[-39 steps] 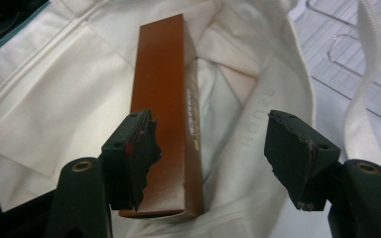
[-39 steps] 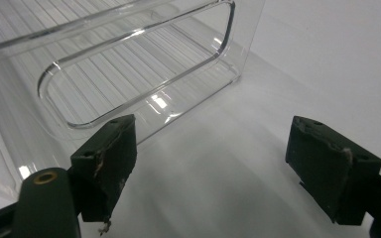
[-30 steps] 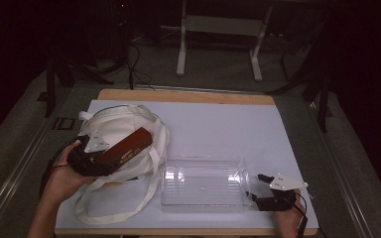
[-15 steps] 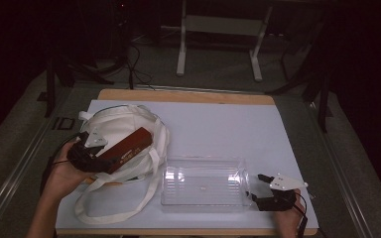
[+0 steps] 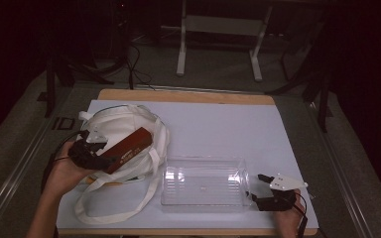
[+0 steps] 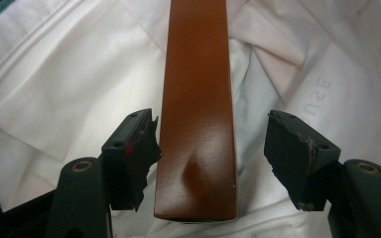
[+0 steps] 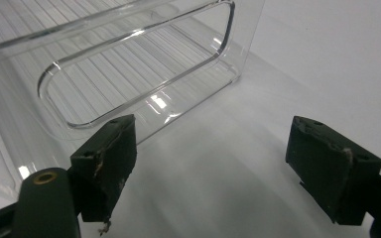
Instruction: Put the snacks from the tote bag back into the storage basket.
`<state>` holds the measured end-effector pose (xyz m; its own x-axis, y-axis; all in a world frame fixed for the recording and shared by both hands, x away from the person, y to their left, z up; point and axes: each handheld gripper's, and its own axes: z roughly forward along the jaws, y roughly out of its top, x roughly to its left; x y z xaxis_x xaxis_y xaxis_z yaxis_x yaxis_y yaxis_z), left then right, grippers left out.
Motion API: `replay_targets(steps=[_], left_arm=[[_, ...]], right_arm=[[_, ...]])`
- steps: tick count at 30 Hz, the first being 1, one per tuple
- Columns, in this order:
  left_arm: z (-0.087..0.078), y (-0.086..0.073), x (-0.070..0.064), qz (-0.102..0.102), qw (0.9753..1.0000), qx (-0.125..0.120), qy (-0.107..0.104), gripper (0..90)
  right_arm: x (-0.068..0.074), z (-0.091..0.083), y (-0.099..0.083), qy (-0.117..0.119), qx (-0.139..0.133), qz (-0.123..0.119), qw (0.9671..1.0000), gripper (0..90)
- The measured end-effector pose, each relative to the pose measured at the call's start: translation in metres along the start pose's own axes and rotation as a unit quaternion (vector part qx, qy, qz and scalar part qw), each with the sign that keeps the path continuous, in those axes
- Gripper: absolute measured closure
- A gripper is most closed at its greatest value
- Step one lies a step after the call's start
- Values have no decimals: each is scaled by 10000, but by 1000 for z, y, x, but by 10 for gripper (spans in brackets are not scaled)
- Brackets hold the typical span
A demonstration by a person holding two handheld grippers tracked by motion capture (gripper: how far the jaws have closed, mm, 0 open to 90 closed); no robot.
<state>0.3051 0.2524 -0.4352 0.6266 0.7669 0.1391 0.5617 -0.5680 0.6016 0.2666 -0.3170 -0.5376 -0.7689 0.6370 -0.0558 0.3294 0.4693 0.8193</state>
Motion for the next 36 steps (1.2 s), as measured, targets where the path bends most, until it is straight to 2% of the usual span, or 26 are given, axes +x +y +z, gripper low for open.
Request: replay_targets(steps=[12, 18, 30, 36], left_arm=[[13, -3, 8, -223, 9995, 227, -33, 351], [17, -5, 10, -222, 9990, 387, -86, 334], [24, -11, 14, -308, 9978, 544, -206, 330], [28, -12, 15, -302, 9964, 741, -285, 333]], right_arm=[[0, 0, 0, 0, 1, -1, 10000, 198], [0, 0, 0, 0, 0, -7, 10000, 198], [0, 0, 0, 2, 2, -8, 10000, 198], [0, 0, 0, 10, 11, -5, 10000, 198]])
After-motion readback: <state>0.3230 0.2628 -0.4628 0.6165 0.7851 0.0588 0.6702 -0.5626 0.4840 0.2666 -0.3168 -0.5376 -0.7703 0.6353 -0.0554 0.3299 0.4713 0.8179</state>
